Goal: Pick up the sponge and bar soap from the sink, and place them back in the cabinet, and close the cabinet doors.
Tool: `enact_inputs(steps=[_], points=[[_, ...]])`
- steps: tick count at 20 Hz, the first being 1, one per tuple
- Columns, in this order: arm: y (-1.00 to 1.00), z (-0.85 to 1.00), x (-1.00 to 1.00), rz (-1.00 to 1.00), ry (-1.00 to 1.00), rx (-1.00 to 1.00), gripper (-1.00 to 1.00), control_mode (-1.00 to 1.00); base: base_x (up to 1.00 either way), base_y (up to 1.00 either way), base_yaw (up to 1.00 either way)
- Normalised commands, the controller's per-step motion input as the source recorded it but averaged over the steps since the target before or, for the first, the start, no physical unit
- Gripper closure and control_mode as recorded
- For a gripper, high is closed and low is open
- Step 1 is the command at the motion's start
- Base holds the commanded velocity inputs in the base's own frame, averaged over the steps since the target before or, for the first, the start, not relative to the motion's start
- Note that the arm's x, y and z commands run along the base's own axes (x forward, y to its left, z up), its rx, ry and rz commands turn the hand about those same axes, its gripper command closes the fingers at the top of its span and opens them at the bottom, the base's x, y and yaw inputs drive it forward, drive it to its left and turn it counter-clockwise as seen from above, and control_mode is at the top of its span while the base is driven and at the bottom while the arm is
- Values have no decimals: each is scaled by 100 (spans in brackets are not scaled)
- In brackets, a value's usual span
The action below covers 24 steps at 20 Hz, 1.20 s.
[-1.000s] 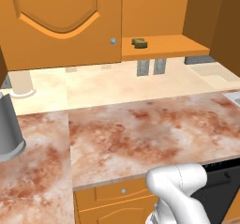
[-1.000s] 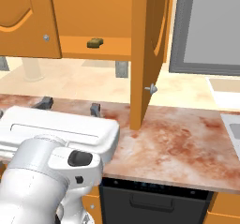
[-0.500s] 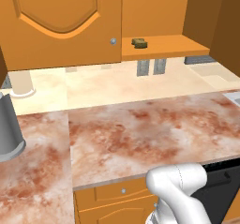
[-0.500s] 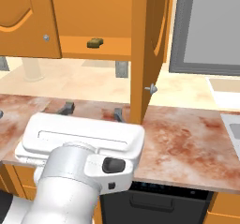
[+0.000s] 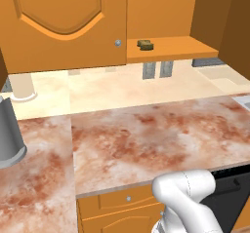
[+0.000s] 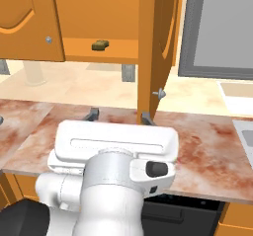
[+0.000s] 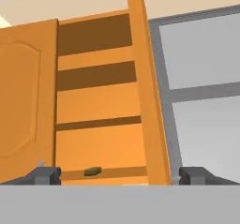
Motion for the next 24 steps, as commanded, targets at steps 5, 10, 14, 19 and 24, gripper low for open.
enact_inputs(steps=[5, 10, 14, 19, 24], points=[[-32, 0, 12, 8, 0, 0, -100, -100, 0, 0, 0], [-26, 0, 19, 7, 0, 0, -100, -100, 0, 0, 0], [-21, 0, 20, 7, 0, 0, -100, -100, 0, 0, 0], [-10, -1, 20, 6, 0, 0, -100, -100, 0, 0, 0], [-13, 0, 25, 6, 0, 0, -100, -100, 0, 0, 0]])
